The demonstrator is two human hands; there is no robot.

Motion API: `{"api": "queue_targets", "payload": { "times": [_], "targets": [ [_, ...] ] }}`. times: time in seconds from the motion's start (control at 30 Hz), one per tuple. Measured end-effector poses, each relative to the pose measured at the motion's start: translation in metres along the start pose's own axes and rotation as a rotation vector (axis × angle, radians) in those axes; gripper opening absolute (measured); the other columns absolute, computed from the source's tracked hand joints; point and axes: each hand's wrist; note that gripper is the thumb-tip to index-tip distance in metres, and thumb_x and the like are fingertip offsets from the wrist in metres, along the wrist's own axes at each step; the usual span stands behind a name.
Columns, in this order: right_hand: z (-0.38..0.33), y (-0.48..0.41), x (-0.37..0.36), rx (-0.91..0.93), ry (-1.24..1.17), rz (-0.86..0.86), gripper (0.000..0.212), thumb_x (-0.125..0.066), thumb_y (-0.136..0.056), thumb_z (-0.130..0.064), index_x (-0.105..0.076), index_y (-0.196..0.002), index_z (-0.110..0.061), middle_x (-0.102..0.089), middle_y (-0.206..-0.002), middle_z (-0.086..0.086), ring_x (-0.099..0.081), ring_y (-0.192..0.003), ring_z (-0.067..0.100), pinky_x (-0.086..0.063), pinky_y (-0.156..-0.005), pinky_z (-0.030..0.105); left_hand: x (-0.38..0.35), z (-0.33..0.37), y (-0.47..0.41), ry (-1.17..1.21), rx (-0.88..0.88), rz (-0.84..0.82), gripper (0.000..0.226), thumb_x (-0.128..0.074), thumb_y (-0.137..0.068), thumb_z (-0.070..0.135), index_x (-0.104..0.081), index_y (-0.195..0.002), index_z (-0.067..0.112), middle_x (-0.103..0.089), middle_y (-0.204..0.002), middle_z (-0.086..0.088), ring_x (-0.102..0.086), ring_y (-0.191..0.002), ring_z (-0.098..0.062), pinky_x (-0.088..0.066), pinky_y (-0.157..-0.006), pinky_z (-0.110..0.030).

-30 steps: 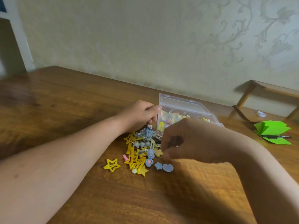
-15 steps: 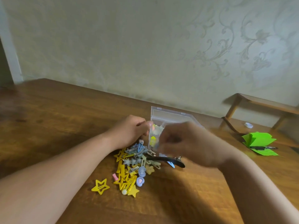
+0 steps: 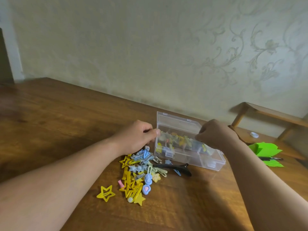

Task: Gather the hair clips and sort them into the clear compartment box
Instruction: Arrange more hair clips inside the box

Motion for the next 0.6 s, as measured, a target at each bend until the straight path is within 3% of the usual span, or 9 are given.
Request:
{"api": "queue_targets", "payload": {
  "times": [0.17, 0.3, 0.33, 0.4, 0.47, 0.6],
  "targets": [
    [0.002, 0.019, 0.000, -0.001, -0.132, 0.158, 0.013, -0.066, -0.096, -0.032, -0.074, -0.089, -0.025, -0.072, -0.076, -0.004, -0.068, -0.069, 0.018, -0.051, -0.058, 0.028, 0.001, 0.000, 0.002, -0.015, 0.007, -0.004, 0.049, -0.054, -0.107, 0.051, -0.074, -0.084, 0.013, -0.076, -0.085, -0.007, -0.073, -0.084, -0.024, -0.058, -0.081, -0.048],
    [-0.015, 0.051, 0.005, 0.193, -0.422, 0.265, 0.012, -0.069, -0.099, -0.033, -0.074, -0.091, -0.025, -0.074, -0.082, -0.009, -0.066, -0.073, 0.009, -0.050, -0.059, 0.026, 0.000, -0.004, -0.001, -0.019, -0.008, 0.009, 0.055, -0.055, -0.108, 0.051, -0.064, -0.078, 0.006, -0.065, -0.072, -0.006, -0.061, -0.067, -0.022, -0.048, -0.066, -0.040],
    [-0.020, 0.059, 0.006, 0.264, -0.446, 0.245, 0.010, -0.069, -0.099, -0.034, -0.074, -0.092, -0.027, -0.073, -0.083, -0.013, -0.066, -0.073, 0.005, -0.051, -0.059, 0.024, 0.000, -0.003, -0.002, -0.024, -0.010, 0.008, 0.054, -0.055, -0.108, 0.051, -0.066, -0.078, 0.007, -0.063, -0.070, -0.002, -0.058, -0.065, -0.018, -0.045, -0.065, -0.038],
    [-0.029, 0.070, 0.006, 0.392, -0.430, 0.180, 0.007, -0.071, -0.098, -0.037, -0.074, -0.092, -0.033, -0.073, -0.082, -0.017, -0.066, -0.073, 0.001, -0.056, -0.063, 0.022, 0.000, -0.001, -0.002, -0.028, -0.008, -0.011, 0.048, -0.053, -0.108, 0.054, -0.076, -0.087, 0.017, -0.075, -0.080, 0.005, -0.069, -0.076, -0.015, -0.055, -0.074, -0.041],
    [-0.036, 0.077, 0.006, 0.474, -0.379, 0.110, 0.008, -0.072, -0.096, -0.038, -0.075, -0.089, -0.035, -0.072, -0.080, -0.018, -0.065, -0.074, 0.000, -0.055, -0.064, 0.021, 0.002, 0.001, 0.000, -0.012, 0.005, -0.021, 0.046, -0.053, -0.108, 0.054, -0.077, -0.089, 0.020, -0.079, -0.087, 0.003, -0.073, -0.085, -0.020, -0.058, -0.085, -0.049],
    [-0.048, 0.088, 0.005, 0.552, -0.325, -0.072, 0.008, -0.076, -0.092, -0.036, -0.076, -0.085, -0.033, -0.073, -0.079, -0.015, -0.066, -0.074, 0.004, -0.055, -0.067, 0.026, 0.003, 0.002, 0.001, 0.015, -0.016, -0.008, 0.053, -0.053, -0.108, 0.055, -0.074, -0.080, 0.014, -0.077, -0.082, -0.004, -0.072, -0.082, -0.027, -0.056, -0.085, -0.051]
  ]
}}
Point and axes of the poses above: each hand's wrist, its own y-axis away from the middle knuckle, its own x-axis out of the back of the hand, z = x × y
